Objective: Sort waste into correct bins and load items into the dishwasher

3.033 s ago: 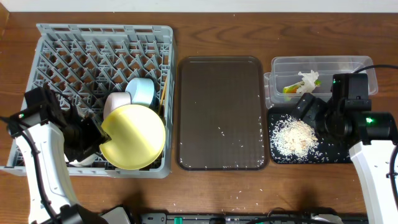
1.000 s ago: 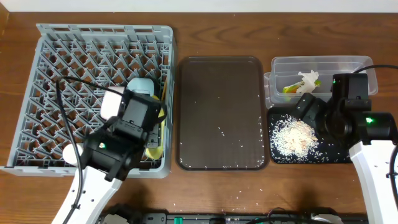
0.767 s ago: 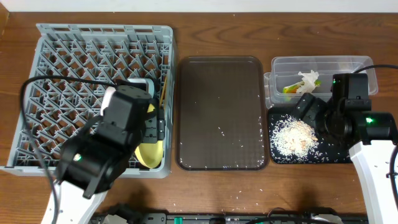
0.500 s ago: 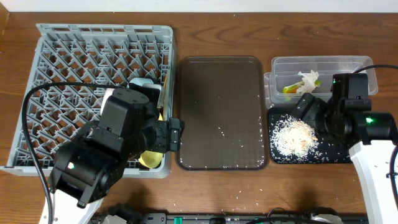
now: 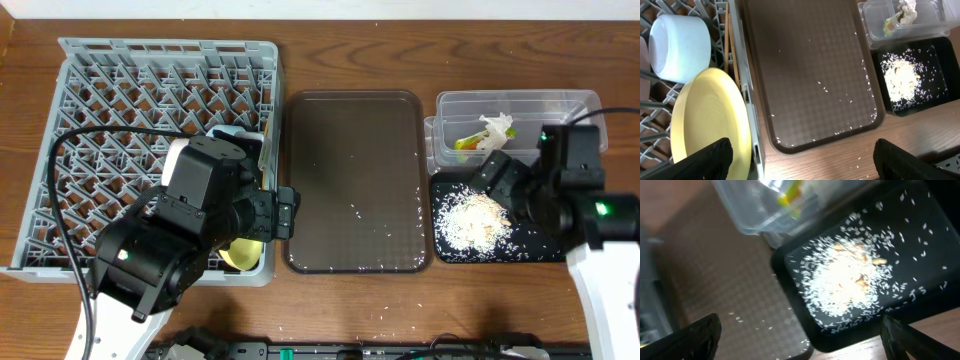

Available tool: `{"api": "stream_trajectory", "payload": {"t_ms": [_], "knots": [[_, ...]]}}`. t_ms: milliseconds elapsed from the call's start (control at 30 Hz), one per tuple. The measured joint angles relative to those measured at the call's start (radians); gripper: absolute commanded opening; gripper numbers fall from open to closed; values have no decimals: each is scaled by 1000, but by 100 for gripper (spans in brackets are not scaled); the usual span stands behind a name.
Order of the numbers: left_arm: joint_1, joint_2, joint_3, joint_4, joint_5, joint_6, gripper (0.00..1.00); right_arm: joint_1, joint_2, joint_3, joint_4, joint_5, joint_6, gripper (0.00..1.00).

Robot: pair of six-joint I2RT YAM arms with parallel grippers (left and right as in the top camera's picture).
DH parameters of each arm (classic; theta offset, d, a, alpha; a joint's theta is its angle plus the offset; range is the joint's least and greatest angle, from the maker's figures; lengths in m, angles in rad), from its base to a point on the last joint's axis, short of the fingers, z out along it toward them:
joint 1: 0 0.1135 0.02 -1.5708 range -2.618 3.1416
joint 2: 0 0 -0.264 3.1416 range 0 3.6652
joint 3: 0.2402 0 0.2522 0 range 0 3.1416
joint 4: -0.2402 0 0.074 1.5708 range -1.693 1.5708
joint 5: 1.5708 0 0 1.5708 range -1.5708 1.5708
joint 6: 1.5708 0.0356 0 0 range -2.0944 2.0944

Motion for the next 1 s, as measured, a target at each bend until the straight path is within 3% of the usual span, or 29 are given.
{"api": "stream_trajectory", "payload": {"t_ms": [133, 267, 300, 433, 500, 733, 1000], "knots": [[0, 0, 0, -1, 0, 0, 91, 59, -240, -5, 18, 82, -41, 99], [0, 0, 0, -2, 0, 0, 92, 52, -441, -55, 161, 179, -106, 99], [0, 0, 0, -1, 0, 0, 99, 46, -529, -115, 224, 212, -145, 99], [0, 0, 0, -2, 0, 0, 99, 45, -679, -272, 266, 255, -205, 99], [0, 0, 0, -2, 0, 0, 100, 44, -795, -443, 305, 277, -223, 99], [0, 0, 0, -1, 0, 0, 100, 44, -1048, -895, 732, 282, -237, 99], [0, 0, 0, -1, 0, 0, 100, 44, -1085, -1086, 998, 282, -240, 99]]}}
